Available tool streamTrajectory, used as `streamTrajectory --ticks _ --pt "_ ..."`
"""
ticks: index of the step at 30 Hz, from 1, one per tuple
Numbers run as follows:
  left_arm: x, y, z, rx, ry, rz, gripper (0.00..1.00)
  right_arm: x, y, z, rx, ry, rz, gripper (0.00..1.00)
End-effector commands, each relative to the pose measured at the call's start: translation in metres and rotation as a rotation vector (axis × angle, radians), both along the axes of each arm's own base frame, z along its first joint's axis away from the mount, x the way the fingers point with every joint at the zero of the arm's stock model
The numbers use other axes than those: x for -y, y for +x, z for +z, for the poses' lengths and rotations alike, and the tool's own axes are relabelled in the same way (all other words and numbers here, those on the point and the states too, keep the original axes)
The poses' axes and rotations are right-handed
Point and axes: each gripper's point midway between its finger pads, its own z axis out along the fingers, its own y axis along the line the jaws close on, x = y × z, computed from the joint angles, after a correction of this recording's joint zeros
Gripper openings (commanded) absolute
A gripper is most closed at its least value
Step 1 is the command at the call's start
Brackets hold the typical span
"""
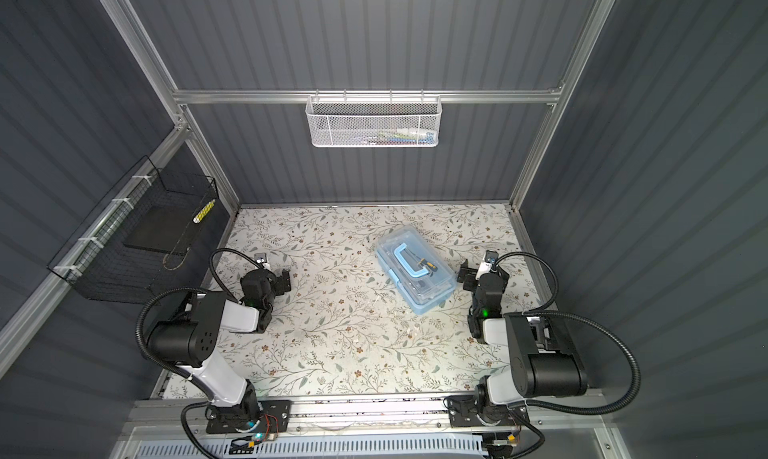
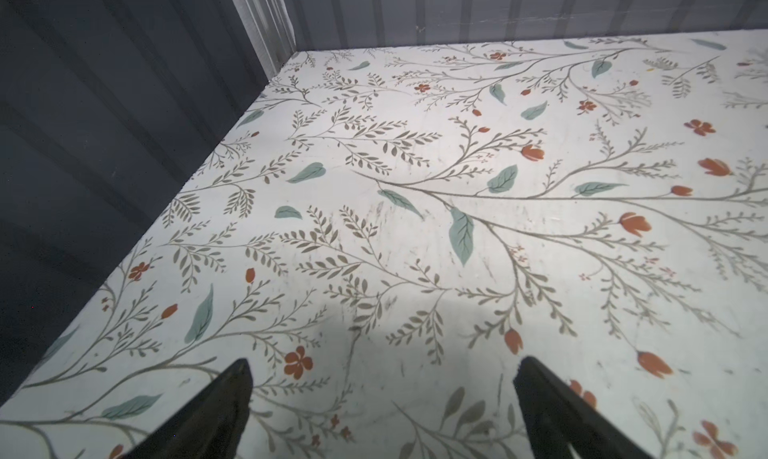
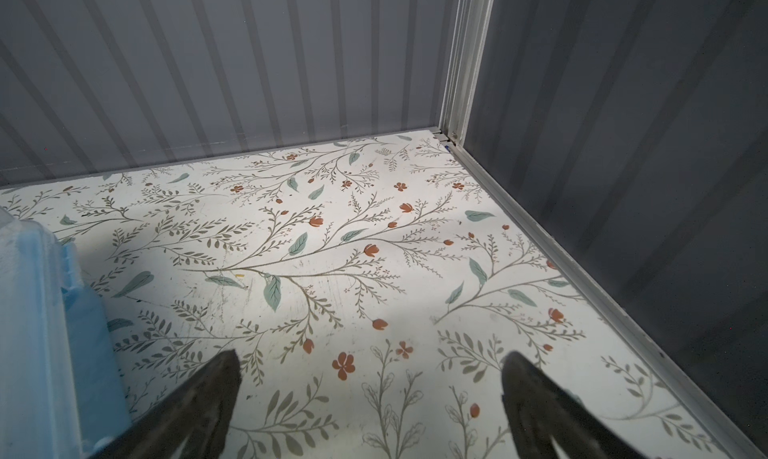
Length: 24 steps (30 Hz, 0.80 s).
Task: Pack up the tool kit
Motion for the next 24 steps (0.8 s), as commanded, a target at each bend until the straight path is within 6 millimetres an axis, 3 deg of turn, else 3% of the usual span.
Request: streamTrajectory --ticks 1,24 --pt "0.0071 0.0059 0.0058 0.021 -0.035 -0.025 1.00 0.0006 0.0013 0.0041 0.014 0.005 -0.001 0.99" --pt "0.0080 0.0069 0.0067 0.032 -0.036 -0.028 1.00 0.0007 0.0012 0.0037 0.012 0.005 -0.002 0.99"
